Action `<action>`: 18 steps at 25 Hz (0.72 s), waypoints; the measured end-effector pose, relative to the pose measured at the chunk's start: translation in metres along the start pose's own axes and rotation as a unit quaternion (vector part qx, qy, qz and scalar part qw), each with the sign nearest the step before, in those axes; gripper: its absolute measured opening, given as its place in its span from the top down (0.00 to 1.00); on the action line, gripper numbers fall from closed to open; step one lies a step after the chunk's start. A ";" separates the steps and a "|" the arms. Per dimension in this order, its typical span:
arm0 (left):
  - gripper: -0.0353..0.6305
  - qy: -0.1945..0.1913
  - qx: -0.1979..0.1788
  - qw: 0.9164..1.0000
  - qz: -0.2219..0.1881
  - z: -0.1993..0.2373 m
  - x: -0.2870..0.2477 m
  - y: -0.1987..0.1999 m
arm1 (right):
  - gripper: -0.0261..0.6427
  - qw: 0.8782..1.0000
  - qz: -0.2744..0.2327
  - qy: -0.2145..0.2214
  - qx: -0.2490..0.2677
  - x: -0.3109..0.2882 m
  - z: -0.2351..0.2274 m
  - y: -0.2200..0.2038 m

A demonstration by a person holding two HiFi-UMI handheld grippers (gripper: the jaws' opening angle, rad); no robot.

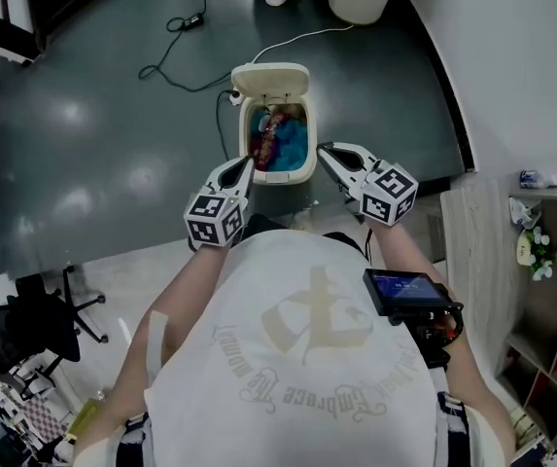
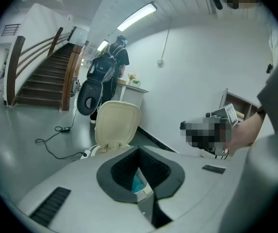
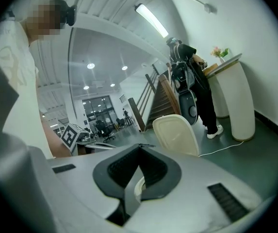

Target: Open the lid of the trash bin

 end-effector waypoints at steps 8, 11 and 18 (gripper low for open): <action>0.92 -0.005 0.001 1.000 -0.002 -0.004 0.010 -0.002 | 0.95 1.000 -0.004 -0.019 0.003 0.012 0.002 0.000; 0.92 -0.006 0.000 1.000 -0.002 -0.003 0.012 0.000 | 0.95 1.000 -0.006 -0.020 0.002 0.011 0.005 0.000; 0.92 -0.008 0.001 1.000 0.001 -0.006 0.014 -0.001 | 0.95 1.000 -0.007 -0.023 -0.005 0.010 0.008 -0.007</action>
Point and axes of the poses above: the fingertips, and each gripper's own axes: x backward along the fingers, z to its left, y out of its top, the point moved 10 cm from there along x, backward along the fingers, and after that the axes turned 6 degrees about -y, right-handed, at the moved point
